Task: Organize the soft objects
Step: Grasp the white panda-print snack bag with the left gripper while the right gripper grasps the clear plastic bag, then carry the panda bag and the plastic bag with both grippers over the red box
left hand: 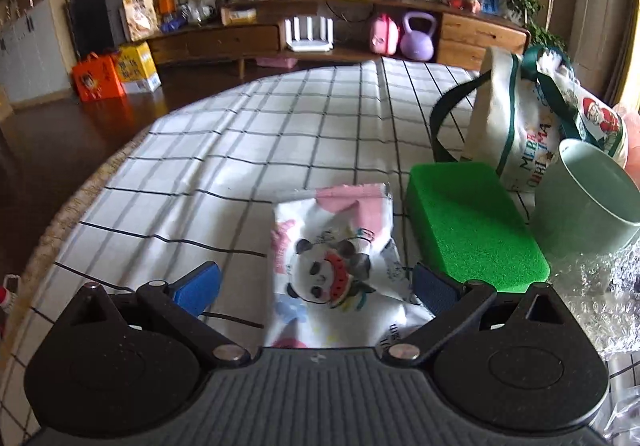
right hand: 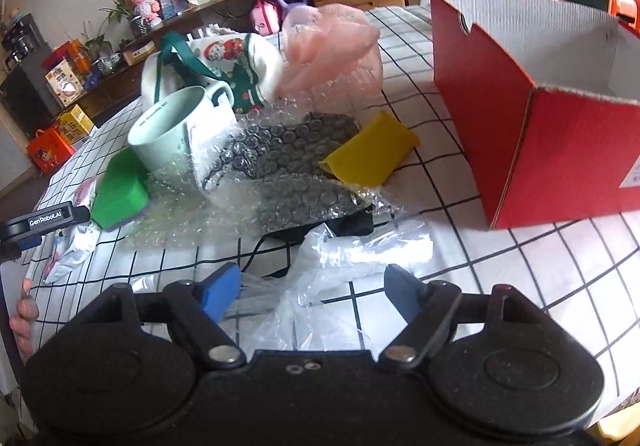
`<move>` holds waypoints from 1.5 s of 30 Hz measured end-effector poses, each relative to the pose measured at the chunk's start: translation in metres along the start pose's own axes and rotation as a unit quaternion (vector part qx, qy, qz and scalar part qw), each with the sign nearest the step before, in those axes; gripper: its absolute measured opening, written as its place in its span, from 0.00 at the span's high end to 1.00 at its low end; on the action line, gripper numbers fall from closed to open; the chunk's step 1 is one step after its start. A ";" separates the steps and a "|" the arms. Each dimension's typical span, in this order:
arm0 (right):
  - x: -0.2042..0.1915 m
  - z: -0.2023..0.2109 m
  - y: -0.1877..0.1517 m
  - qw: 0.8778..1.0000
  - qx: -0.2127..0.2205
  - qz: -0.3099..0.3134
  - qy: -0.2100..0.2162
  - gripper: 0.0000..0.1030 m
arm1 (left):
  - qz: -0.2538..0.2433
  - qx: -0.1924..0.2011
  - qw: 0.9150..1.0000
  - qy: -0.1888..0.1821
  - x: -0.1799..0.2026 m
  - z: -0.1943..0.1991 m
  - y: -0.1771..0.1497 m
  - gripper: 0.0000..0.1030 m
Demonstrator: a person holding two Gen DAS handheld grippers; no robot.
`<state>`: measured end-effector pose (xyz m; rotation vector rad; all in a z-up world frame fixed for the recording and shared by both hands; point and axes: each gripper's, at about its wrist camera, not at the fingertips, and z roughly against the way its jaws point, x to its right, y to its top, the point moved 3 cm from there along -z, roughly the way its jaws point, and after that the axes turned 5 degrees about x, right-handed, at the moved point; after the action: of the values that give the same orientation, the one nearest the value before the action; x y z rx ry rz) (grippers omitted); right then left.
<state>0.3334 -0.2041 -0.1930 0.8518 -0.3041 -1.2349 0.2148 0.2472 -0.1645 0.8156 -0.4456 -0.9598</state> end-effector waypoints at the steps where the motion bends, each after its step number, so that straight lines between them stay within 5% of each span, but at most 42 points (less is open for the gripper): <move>1: 0.001 -0.002 0.000 1.000 0.000 -0.005 -0.003 0.23 | 0.002 -0.002 1.000 -0.001 0.001 -0.001 0.000 0.00; 10: 0.024 -0.011 0.005 0.995 0.015 -0.099 -0.006 0.35 | 0.003 -0.015 1.000 -0.013 0.005 -0.014 -0.003 0.01; 18: 0.036 -0.013 0.005 0.991 0.024 -0.134 0.012 0.60 | 0.013 -0.010 1.000 -0.021 0.001 -0.013 -0.004 0.21; 31: 0.036 0.010 0.001 0.993 0.049 -0.102 0.027 0.65 | 0.029 -0.015 0.999 -0.021 -0.008 0.011 -0.011 0.26; 45: 0.036 0.071 0.009 0.994 0.072 -0.048 0.065 0.65 | -0.011 0.004 0.998 -0.069 0.012 0.106 -0.007 0.26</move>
<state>0.3073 -0.2643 -0.1481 1.0765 -0.2514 -1.2521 0.1472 0.1907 -0.1038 0.7650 -0.5602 -1.0387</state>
